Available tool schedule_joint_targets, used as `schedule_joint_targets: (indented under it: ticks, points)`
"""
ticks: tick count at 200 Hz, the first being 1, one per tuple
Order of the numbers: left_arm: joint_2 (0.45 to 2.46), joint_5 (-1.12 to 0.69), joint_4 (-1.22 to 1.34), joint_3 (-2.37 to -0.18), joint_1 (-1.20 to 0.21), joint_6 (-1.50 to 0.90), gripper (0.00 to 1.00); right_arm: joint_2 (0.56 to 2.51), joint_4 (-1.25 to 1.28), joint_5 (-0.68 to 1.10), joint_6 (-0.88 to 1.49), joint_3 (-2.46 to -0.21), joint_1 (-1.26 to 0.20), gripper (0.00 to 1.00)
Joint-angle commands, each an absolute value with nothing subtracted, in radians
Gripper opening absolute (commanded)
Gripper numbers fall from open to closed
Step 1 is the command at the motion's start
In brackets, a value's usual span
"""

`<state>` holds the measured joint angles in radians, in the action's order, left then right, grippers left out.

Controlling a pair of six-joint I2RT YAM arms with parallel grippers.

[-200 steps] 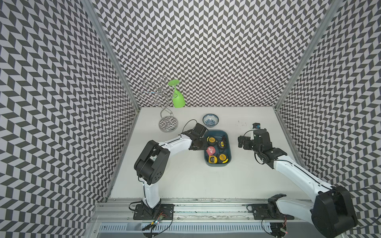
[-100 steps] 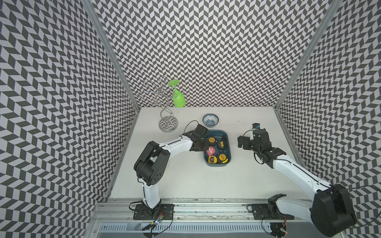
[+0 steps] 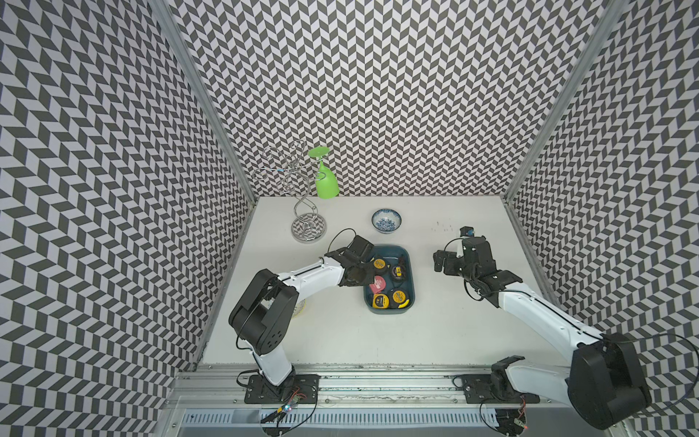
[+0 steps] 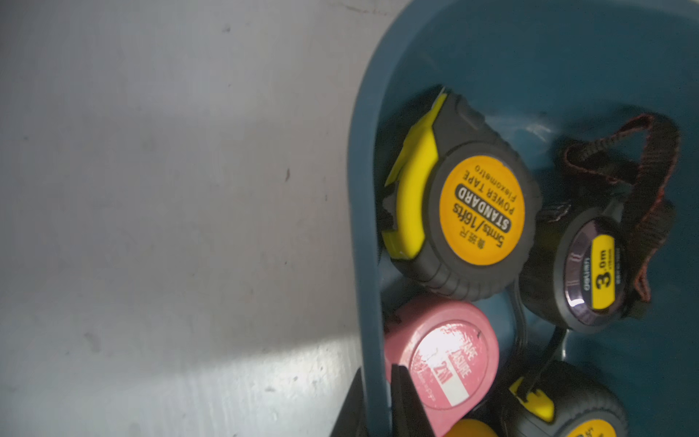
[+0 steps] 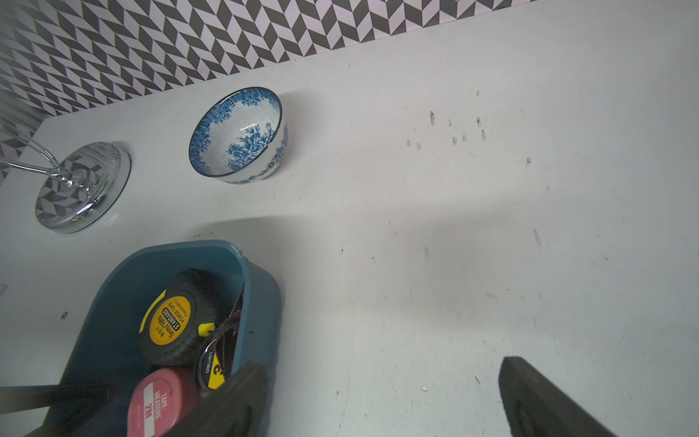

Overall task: Take the tape measure out of the storage box
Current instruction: Move the storage box to the center of the board.

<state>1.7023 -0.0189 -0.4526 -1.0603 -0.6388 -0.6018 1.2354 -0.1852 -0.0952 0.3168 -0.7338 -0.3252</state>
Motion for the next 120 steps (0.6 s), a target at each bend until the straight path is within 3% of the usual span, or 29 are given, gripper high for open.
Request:
schedule_joint_targets:
  ticks: [1, 120]
  points:
    - [1.64, 0.005, -0.523, -1.009, -0.635, -0.608, 0.14, 1.246, -0.14, -0.074, 0.326, -0.759, -0.328, 1.0]
    - [1.322, 0.087, -0.682, -0.733, -0.635, -0.733, 0.14, 1.291, -0.124, -0.022, 0.324, -0.788, -0.345, 1.0]
